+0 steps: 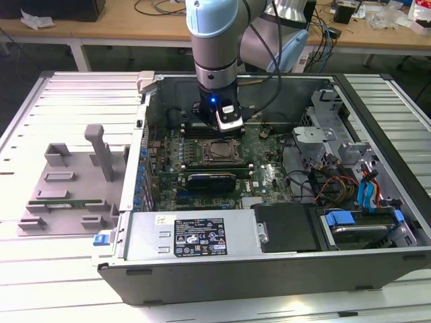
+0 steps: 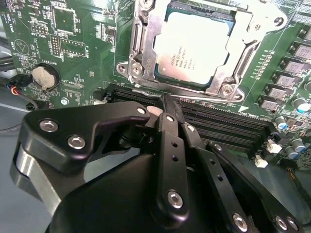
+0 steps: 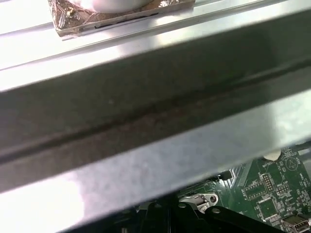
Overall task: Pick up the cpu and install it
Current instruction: 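Install the first cpu locking lever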
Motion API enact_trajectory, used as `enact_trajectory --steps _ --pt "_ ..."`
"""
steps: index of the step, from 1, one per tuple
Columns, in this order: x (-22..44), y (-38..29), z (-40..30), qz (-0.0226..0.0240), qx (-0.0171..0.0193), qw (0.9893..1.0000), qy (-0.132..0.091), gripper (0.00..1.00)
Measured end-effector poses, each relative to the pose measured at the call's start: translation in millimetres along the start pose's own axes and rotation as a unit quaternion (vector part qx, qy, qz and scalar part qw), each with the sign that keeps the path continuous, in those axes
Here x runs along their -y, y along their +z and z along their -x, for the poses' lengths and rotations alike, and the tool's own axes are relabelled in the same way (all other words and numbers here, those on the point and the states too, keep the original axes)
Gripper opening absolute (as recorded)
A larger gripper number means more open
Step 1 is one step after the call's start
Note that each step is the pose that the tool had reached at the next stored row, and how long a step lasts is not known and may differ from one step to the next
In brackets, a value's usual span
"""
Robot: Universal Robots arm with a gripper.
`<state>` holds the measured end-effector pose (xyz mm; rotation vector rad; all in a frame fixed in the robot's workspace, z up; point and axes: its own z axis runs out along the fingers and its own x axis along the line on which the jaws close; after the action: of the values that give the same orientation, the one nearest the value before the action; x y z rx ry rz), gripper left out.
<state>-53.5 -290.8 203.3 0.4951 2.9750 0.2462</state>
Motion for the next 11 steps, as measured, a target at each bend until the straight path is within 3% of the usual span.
enact_trajectory --steps 11 --pt "0.0 -0.5 0.0 0.0015 0.0006 1.0 0.0 0.11"
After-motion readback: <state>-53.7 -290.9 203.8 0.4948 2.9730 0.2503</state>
